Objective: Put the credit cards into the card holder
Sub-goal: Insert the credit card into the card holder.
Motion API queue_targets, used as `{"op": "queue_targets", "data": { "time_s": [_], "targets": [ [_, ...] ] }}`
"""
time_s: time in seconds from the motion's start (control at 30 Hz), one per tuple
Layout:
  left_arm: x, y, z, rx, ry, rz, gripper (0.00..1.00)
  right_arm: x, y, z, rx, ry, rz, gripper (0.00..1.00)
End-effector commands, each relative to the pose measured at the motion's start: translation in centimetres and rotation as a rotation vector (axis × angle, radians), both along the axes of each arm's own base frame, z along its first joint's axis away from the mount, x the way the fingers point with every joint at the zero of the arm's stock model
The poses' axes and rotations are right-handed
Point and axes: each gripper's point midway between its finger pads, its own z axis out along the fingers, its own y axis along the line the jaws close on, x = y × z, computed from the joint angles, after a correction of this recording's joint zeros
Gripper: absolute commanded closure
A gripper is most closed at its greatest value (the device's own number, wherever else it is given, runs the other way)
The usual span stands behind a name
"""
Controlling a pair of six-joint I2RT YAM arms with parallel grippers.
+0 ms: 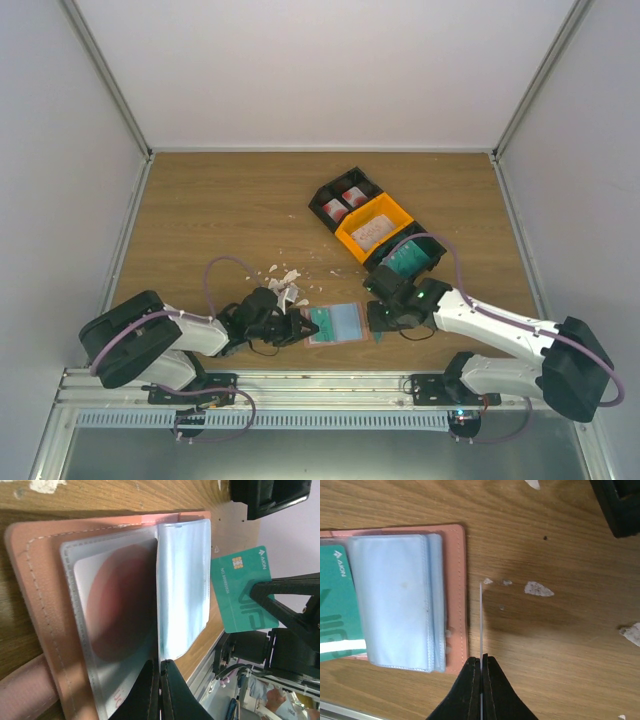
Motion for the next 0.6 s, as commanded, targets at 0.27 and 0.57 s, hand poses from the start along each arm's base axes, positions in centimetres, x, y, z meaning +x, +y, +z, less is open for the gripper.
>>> {"op": "queue_targets", "data": {
  "time_s": [0.27, 0.57],
  "targets": [
    [0.8, -0.3, 3.1, -0.100, -0.125, 0.029, 1.00, -1.5, -0.5, -1.1, -0.032, 0.049, 0.010, 1.00],
    [1.0, -0.4, 3.0, -0.096, -0.126, 0.035, 1.00, -1.8, 0.1, -1.2, 0.002, 0.062, 0.025, 0.99]
  ]
}}
